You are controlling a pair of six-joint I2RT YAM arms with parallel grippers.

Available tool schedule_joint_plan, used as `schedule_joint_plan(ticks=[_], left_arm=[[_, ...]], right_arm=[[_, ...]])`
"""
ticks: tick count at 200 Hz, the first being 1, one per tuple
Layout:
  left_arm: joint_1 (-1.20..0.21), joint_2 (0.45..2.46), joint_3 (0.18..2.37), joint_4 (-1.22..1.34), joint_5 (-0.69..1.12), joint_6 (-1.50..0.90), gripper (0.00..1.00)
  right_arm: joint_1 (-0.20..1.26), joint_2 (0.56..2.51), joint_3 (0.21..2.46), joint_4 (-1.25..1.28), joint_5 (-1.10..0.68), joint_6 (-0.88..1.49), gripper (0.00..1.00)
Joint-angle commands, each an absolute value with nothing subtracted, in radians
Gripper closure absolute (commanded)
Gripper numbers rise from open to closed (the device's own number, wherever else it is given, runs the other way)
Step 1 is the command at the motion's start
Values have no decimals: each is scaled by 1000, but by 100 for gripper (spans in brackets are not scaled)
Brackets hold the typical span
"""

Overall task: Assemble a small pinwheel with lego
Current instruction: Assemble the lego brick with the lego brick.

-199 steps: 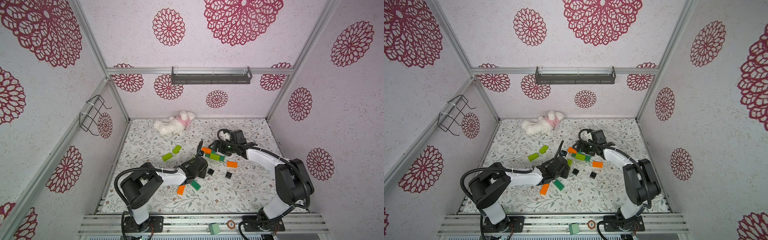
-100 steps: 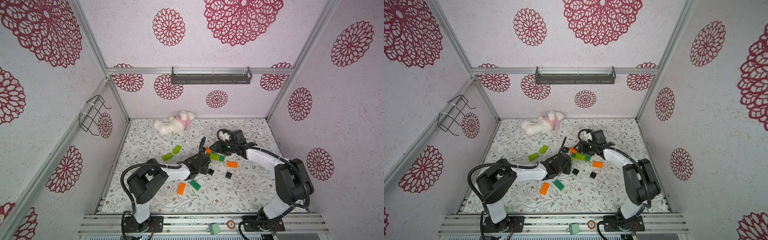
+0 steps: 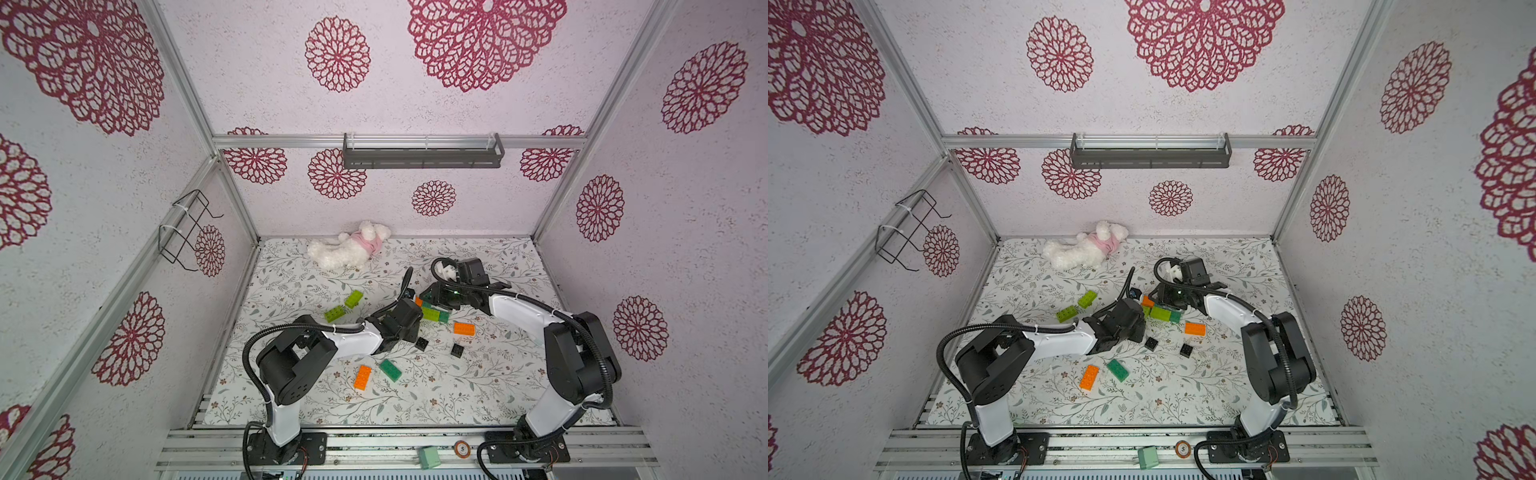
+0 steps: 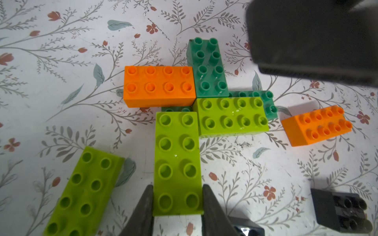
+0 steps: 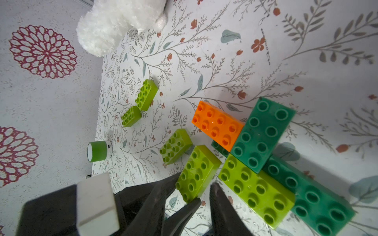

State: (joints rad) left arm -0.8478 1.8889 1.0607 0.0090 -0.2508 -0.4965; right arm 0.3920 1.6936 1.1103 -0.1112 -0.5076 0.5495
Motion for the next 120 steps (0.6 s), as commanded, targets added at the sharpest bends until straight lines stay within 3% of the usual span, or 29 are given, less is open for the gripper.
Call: schedule_joint_plan(ticks=[1, 120], left_arm=[[-833, 1911, 1079, 4, -250, -479, 83], [-823, 1932, 1116, 12, -227, -451, 83]], right_arm=[[397, 1694, 1147, -125, -531, 535, 63], [399, 1730, 1164, -136, -540, 527, 71]])
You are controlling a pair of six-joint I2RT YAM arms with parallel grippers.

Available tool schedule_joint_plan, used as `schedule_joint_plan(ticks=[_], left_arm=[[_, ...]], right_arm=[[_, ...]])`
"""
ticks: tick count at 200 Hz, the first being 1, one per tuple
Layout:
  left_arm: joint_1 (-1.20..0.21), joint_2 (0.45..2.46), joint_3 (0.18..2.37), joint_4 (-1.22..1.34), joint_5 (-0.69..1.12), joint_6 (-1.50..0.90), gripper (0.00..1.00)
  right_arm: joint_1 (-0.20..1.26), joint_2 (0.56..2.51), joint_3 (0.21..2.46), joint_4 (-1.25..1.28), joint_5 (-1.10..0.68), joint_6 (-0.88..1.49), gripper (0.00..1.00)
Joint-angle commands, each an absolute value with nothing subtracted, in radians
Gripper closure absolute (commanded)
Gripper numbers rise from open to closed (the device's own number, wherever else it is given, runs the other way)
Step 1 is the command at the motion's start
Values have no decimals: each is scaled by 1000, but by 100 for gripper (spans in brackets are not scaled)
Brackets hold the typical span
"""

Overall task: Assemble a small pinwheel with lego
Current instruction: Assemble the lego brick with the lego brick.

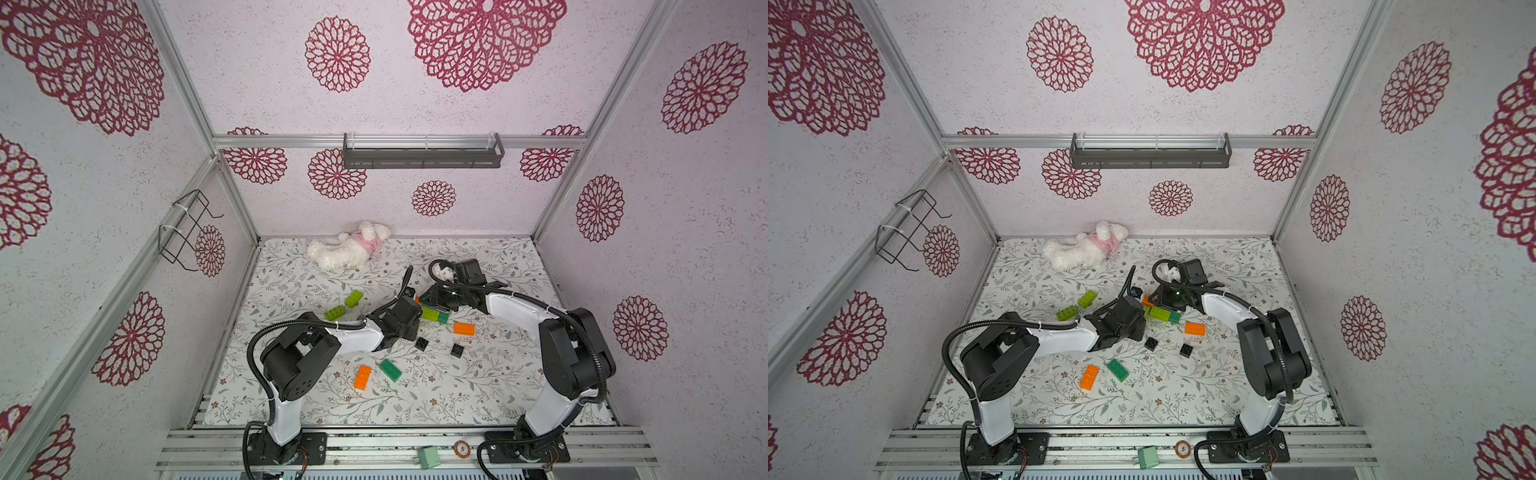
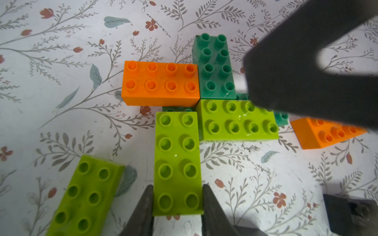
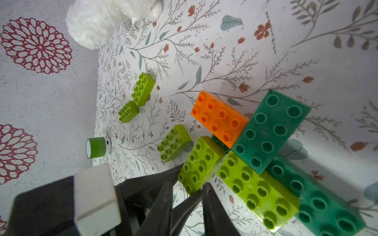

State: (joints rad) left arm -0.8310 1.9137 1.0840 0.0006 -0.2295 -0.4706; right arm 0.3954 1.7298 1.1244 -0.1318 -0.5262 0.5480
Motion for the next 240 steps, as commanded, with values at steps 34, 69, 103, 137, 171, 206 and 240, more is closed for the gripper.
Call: schedule_joint_plan(ticks=[34, 69, 103, 137, 171, 206, 240], left_arm=[[-823, 1950, 1132, 6, -219, -437, 82], [-822, 1954, 1149, -7, -216, -422, 82], [-818, 1995, 1158, -15, -213, -420, 82], [-818, 2007, 1167, -17, -206, -419, 82], [-818, 2000, 1164, -18, -206, -414, 82], [-816, 1990, 1171, -25, -204, -404, 81], [-816, 1990, 1178, -26, -198, -402, 81]], right_arm=[[399, 1735, 1167, -144, -540, 523, 72], [399, 1742, 1167, -153, -537, 517, 76], [402, 1761, 1179, -161, -536, 516, 82], [410, 1786, 1200, -170, -535, 515, 86], [415, 1811, 1219, -194, -512, 506, 90], [429, 1840, 1246, -234, -471, 490, 93], [432, 1870, 1255, -242, -465, 489, 94]])
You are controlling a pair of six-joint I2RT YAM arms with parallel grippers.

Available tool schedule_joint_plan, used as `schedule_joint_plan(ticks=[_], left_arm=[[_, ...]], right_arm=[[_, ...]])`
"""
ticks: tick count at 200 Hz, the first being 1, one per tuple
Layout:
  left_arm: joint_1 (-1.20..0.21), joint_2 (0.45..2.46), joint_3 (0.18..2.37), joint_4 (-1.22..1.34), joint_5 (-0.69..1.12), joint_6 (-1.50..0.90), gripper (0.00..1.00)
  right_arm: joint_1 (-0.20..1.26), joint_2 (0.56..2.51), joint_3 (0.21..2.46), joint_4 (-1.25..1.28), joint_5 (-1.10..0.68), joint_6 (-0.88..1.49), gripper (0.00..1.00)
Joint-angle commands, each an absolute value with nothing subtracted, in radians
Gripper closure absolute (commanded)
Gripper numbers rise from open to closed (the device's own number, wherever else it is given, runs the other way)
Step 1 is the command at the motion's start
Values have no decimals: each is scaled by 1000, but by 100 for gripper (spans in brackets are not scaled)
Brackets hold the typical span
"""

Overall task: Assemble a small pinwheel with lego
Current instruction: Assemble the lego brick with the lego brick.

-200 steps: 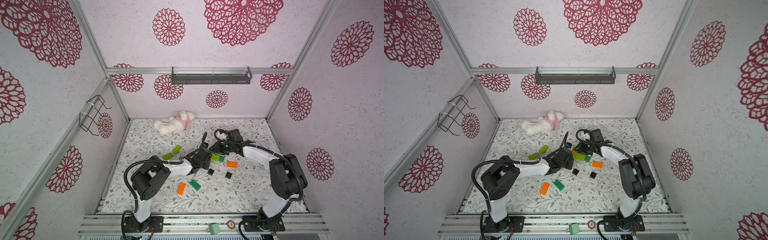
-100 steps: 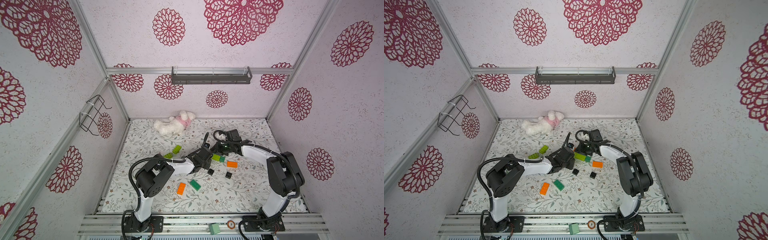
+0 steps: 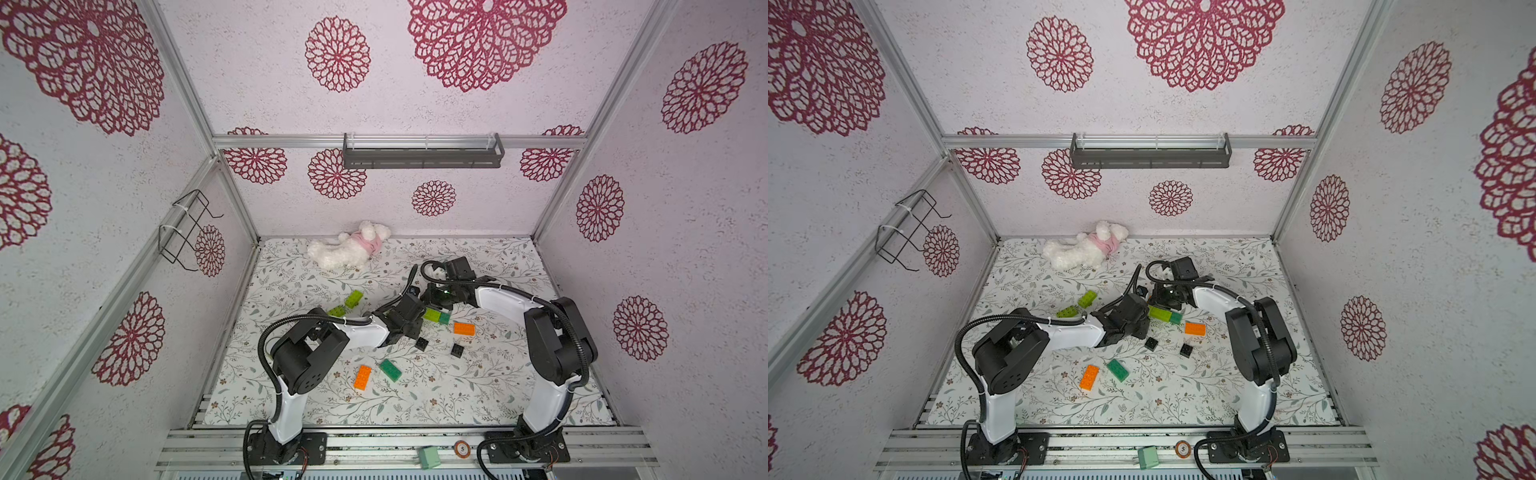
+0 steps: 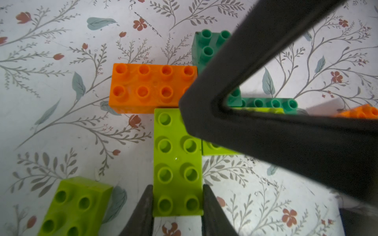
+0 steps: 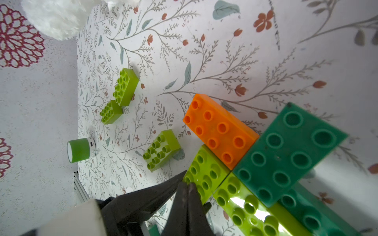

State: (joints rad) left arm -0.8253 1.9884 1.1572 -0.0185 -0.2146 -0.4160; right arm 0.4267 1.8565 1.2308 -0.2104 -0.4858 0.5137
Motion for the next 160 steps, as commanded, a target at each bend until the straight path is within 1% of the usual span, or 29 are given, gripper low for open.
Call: schedule_joint_plan(ticks=[1, 86, 104, 160], left_arm=[[-816, 1991, 1178, -25, -198, -402, 81], [-816, 1987, 1183, -31, -195, -400, 80], [-814, 1986, 1189, -40, -190, -400, 80], [-813, 1978, 1207, -48, -191, -392, 78]], right_arm=[[432, 1871, 1254, -242, -463, 489, 94], [433, 1916, 1262, -272, -374, 488, 98], [434, 1921, 1267, -283, -351, 489, 100], [435, 1922, 1248, -301, -300, 486, 100]])
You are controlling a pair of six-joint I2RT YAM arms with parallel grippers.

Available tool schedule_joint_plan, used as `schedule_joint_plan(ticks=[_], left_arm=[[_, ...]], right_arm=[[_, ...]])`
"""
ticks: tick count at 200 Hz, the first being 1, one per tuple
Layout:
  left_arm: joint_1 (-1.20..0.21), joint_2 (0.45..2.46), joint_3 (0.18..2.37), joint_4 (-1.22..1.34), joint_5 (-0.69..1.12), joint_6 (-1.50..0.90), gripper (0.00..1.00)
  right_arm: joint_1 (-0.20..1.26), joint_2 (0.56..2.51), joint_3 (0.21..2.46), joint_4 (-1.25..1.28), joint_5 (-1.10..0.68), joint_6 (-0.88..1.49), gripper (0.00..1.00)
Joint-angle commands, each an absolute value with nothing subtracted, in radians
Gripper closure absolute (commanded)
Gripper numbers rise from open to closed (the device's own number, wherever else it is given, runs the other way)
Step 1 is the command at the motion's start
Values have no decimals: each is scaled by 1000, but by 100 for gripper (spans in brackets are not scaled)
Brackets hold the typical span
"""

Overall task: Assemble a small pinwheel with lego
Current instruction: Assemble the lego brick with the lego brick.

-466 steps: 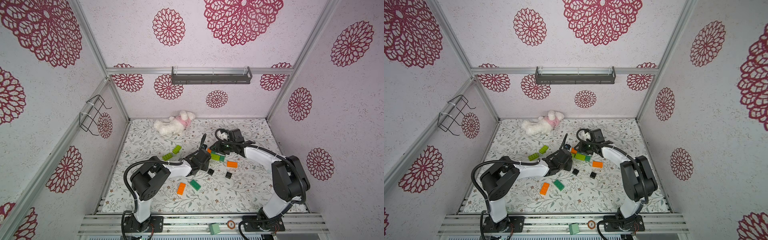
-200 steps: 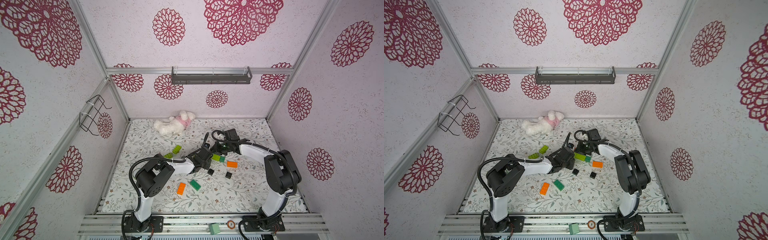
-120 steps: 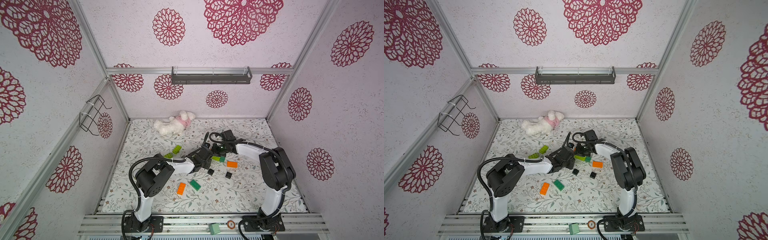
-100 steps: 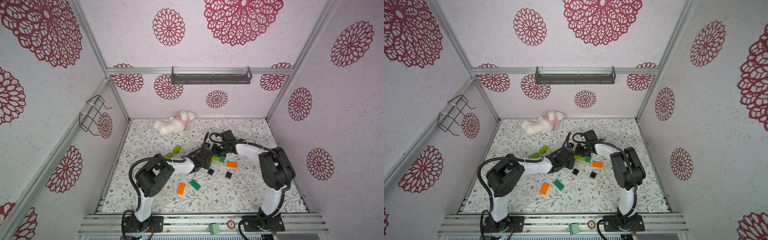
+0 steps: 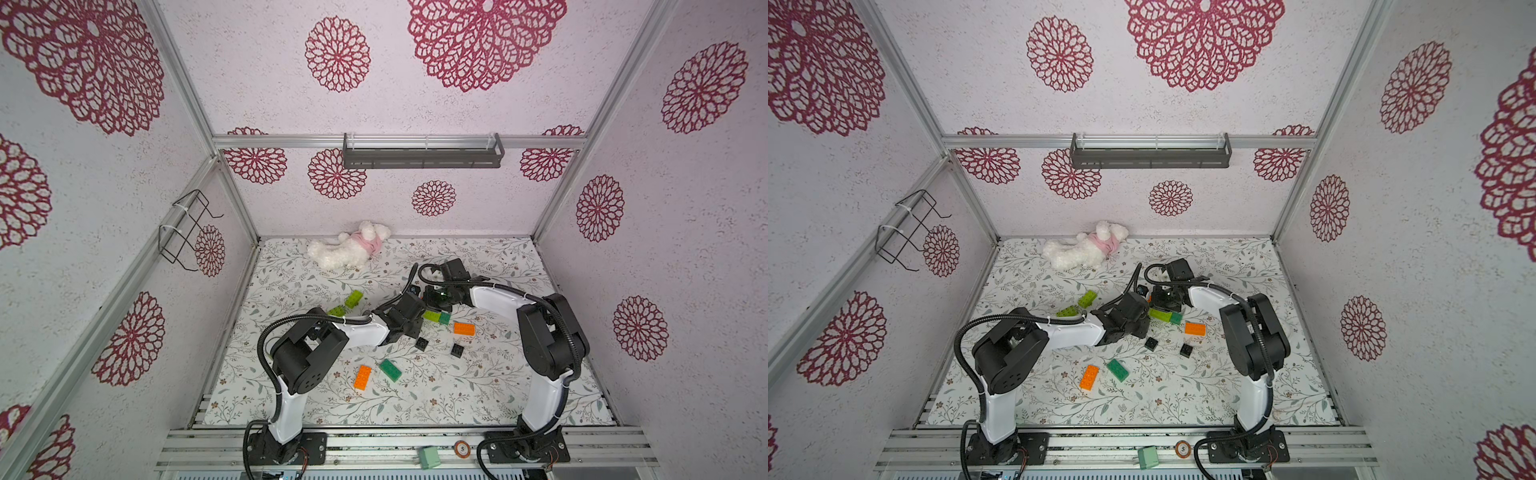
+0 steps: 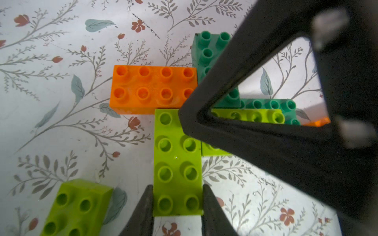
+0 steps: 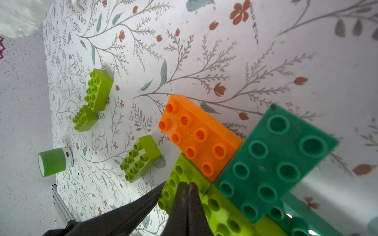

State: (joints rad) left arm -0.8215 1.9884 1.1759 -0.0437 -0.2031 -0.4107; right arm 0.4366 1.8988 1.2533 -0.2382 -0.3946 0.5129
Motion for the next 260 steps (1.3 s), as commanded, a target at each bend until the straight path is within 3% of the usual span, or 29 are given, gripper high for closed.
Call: schedule_joint_plan(ticks=[1, 129, 216, 260], left_arm=[[-812, 1978, 1207, -49, -191, -392, 78], [-792, 1974, 1210, -51, -181, -390, 73], [-759, 1850, 1139, -6, -140, -384, 42], [-738, 1696, 1035, 22, -149, -396, 31]], right_arm=[[436, 1922, 1247, -302, -300, 486, 100], [458, 1922, 1240, -306, -303, 480, 100], [473, 1908, 1384, -354, -349, 466, 99], [468, 1865, 1417, -376, -363, 436, 78]])
